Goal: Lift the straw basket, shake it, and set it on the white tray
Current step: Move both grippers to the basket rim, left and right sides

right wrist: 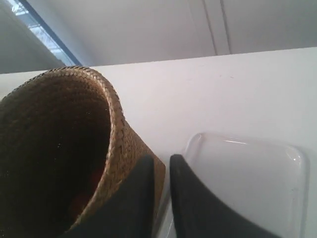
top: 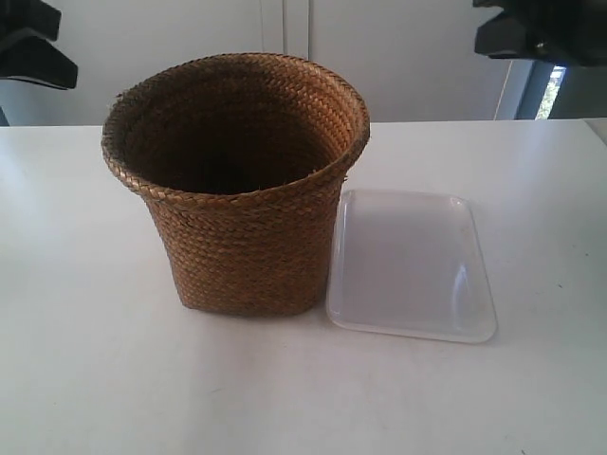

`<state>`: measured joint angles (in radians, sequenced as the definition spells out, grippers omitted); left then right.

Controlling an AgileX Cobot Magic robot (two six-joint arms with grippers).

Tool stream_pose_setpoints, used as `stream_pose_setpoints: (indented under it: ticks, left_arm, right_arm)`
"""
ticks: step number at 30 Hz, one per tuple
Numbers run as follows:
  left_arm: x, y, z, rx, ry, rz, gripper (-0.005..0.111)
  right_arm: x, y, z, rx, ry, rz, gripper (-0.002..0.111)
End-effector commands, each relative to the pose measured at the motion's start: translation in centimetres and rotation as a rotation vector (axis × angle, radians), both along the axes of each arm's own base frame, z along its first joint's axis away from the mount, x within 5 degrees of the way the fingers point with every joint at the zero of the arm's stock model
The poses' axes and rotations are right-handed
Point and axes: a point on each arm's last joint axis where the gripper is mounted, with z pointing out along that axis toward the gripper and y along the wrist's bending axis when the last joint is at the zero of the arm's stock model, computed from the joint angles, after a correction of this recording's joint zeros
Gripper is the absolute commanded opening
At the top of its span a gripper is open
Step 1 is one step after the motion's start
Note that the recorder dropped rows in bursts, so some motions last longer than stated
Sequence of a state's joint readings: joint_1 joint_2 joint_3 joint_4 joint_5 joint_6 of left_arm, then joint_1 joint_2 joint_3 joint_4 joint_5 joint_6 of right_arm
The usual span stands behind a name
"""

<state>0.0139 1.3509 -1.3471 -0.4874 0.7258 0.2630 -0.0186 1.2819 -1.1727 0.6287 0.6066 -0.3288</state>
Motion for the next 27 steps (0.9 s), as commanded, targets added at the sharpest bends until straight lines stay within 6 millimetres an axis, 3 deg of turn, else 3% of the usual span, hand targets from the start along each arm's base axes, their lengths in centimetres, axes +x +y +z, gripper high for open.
stream_pose_setpoints:
  ticks: [1, 4, 7, 13, 16, 21, 27]
  left_arm:
    - [2.3, -0.4, 0.5, -0.029, 0.085, -0.065, 0.000]
    - [3.6, -0.5, 0.3, -0.050, 0.141, -0.063, 0.000]
    - [4.5, -0.6, -0.3, -0.069, 0.218, -0.070, 0.010]
    - [4.8, -0.8, -1.3, -0.071, 0.296, -0.106, 0.037]
    - [5.0, -0.8, -1.5, -0.073, 0.301, -0.106, 0.045]
    - [5.2, -0.7, -2.0, -0.066, 0.317, -0.109, 0.050]
    - [5.7, -0.8, -2.6, -0.072, 0.334, -0.108, 0.050]
  right_arm:
    - [2.3, 0.3, 0.4, -0.011, 0.059, 0.065, 0.026]
    - [3.7, 0.5, -0.3, 0.001, 0.114, 0.090, 0.038]
    - [4.6, 0.8, -0.5, 0.074, 0.108, 0.080, 0.049]
    - [5.0, 1.3, -0.5, 0.196, 0.117, 0.075, 0.049]
    - [5.4, 1.9, -1.2, 0.234, 0.162, 0.144, 0.052]
    - [6.0, 3.1, -2.8, 0.218, 0.238, 0.233, 0.067]
    - [7.0, 4.6, -3.8, 0.205, 0.218, 0.224, 0.068]
